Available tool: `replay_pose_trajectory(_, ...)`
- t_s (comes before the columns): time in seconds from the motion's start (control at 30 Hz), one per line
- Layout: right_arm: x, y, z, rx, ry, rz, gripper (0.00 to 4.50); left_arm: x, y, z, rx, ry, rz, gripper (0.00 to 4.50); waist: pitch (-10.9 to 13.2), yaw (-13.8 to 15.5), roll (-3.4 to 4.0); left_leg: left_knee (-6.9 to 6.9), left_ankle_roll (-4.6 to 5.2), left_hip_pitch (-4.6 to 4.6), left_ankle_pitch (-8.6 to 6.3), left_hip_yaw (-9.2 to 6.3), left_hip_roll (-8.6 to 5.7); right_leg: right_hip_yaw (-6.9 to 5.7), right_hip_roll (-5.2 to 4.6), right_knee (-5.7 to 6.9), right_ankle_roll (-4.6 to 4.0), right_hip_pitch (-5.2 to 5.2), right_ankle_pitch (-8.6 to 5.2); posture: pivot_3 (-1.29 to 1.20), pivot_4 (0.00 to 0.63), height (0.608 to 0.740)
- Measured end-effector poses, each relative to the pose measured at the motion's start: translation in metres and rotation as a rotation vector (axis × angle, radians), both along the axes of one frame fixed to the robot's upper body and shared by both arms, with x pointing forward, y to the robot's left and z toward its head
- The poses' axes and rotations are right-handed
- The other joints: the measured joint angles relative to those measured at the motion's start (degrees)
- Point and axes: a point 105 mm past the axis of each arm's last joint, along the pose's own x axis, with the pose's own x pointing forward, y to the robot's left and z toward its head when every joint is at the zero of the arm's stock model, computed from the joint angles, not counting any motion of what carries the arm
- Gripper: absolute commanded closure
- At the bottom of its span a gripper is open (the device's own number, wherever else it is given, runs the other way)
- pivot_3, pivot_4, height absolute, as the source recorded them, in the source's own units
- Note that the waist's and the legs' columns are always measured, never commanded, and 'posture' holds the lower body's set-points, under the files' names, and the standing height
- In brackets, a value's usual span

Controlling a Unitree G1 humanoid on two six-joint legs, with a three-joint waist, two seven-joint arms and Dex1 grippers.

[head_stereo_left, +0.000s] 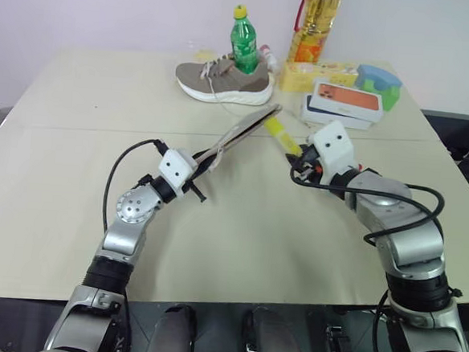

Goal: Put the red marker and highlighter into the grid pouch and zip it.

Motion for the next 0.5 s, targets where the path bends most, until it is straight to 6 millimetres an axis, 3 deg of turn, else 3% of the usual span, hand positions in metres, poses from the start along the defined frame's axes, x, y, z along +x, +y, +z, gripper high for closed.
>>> replay_pose_trajectory(0.5, 0.003, -0.001, 0.011, 0.006, -0.035, -0.013, 3.63, 0.000, 0.000, -0.001, 0.007, 0.008, 0.000, 4.50, 0.00, -0.03, 0.00, 0.00, 0.00, 0.00, 0.00, 0.00, 0.00, 0.00, 0.00, 0.00, 0.00, 0.00, 0.00, 0.00, 0.150, 0.740)
